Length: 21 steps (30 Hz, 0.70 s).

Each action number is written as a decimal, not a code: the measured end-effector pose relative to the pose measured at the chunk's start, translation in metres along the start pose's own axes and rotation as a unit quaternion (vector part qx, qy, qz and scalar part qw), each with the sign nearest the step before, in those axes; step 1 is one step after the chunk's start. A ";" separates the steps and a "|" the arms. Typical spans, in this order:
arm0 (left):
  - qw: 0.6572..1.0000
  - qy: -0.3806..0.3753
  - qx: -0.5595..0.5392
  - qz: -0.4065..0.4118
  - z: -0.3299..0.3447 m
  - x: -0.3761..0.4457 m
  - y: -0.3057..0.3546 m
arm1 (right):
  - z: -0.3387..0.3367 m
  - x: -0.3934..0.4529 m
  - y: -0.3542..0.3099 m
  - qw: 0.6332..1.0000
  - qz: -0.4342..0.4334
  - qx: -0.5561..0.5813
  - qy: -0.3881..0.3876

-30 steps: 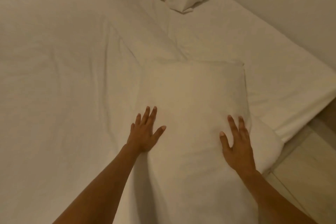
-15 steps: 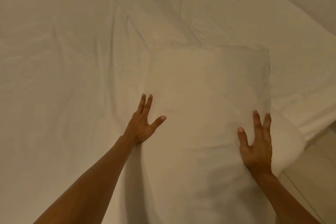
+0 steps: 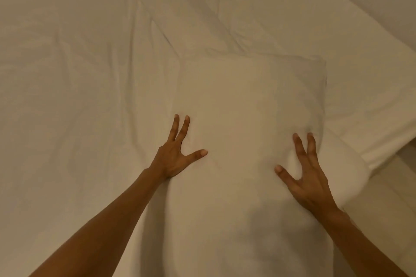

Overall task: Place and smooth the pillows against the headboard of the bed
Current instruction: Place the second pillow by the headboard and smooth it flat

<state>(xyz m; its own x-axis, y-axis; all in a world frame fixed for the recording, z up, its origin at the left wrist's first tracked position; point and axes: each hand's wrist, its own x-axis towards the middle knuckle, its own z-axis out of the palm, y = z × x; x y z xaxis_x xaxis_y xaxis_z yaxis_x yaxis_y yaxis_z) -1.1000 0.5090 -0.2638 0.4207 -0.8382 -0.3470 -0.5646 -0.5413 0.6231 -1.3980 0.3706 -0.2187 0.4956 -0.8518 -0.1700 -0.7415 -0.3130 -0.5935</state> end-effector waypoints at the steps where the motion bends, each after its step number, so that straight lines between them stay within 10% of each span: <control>1: 1.000 -0.002 -0.004 -0.010 0.002 0.003 -0.001 | 0.000 0.002 0.000 1.000 0.013 -0.010 -0.017; 21: 0.998 -0.052 0.017 0.008 0.007 -0.006 0.006 | 0.011 0.002 -0.009 0.995 0.044 -0.055 -0.076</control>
<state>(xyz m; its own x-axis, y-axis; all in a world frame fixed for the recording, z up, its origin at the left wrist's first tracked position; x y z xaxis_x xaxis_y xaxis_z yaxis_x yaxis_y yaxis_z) -1.1113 0.5105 -0.2629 0.3370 -0.8476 -0.4098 -0.5954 -0.5290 0.6047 -1.3856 0.3762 -0.2224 0.4838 -0.8068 -0.3392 -0.8254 -0.2917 -0.4833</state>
